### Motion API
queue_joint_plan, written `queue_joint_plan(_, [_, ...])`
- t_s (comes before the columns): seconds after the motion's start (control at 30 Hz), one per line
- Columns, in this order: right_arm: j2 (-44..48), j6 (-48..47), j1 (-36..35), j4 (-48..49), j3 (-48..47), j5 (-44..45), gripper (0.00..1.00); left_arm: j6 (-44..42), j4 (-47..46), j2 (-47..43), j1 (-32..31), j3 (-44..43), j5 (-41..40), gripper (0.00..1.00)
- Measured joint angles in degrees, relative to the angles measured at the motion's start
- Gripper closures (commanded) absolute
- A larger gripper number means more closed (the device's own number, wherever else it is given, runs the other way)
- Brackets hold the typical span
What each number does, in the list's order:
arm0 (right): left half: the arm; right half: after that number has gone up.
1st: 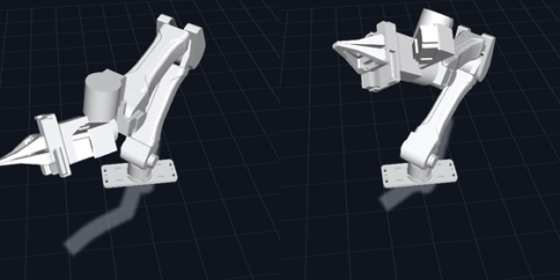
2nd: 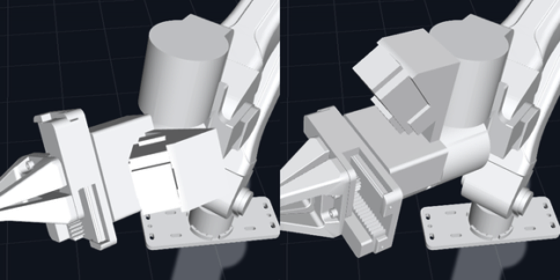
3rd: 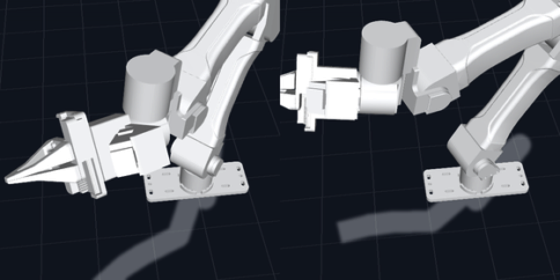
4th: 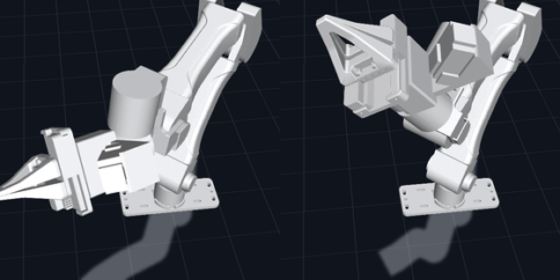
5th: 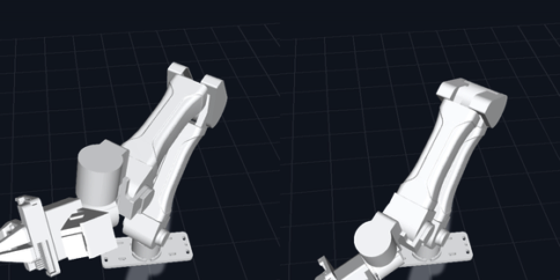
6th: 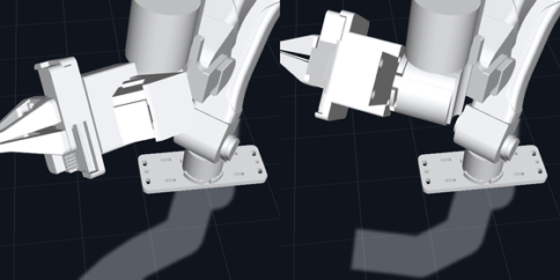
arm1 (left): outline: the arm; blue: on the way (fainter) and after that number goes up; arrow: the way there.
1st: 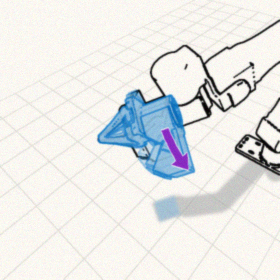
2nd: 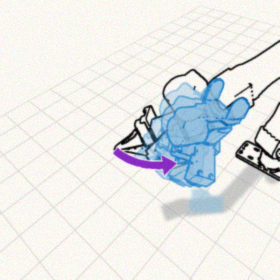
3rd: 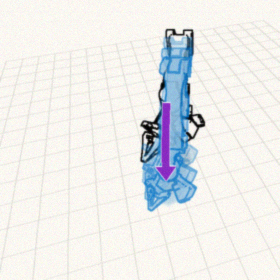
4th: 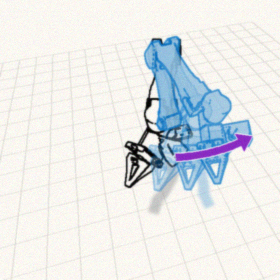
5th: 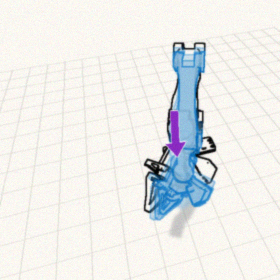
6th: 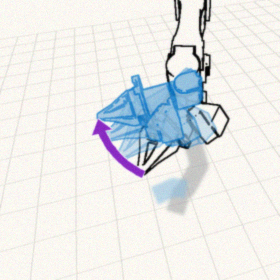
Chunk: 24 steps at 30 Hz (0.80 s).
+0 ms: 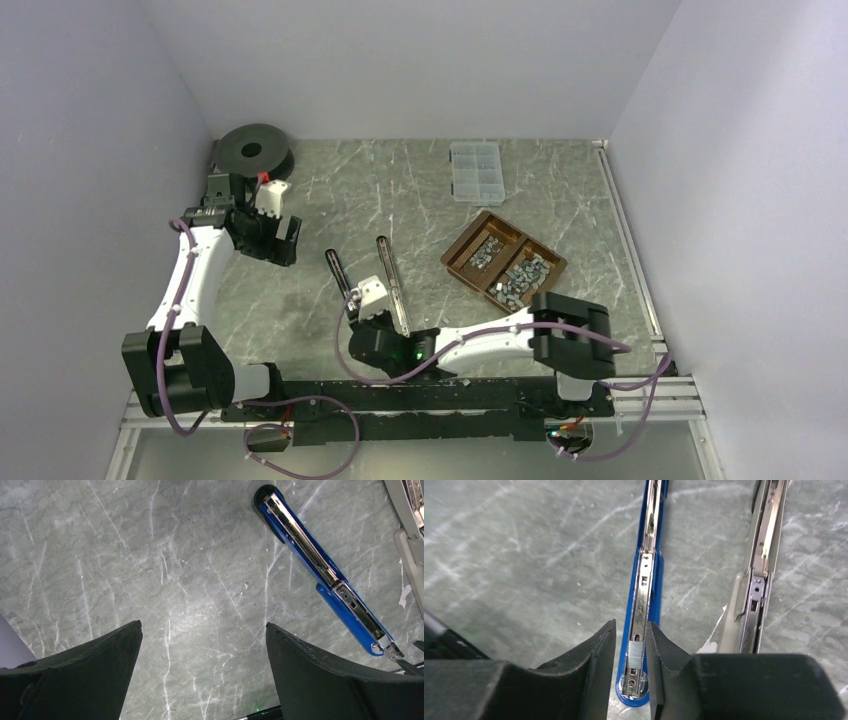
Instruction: Load the staples into the stapler
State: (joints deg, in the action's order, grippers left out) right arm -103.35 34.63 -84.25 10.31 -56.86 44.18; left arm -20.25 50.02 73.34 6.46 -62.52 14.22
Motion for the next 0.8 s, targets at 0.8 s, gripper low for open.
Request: queue_joint_plan(0.8, [6.0,-0.6,5.6,-5.7,7.6,-20.0,0.71,-2.6,-2.1,15.4,-0.1,-6.3,2.5,0.01])
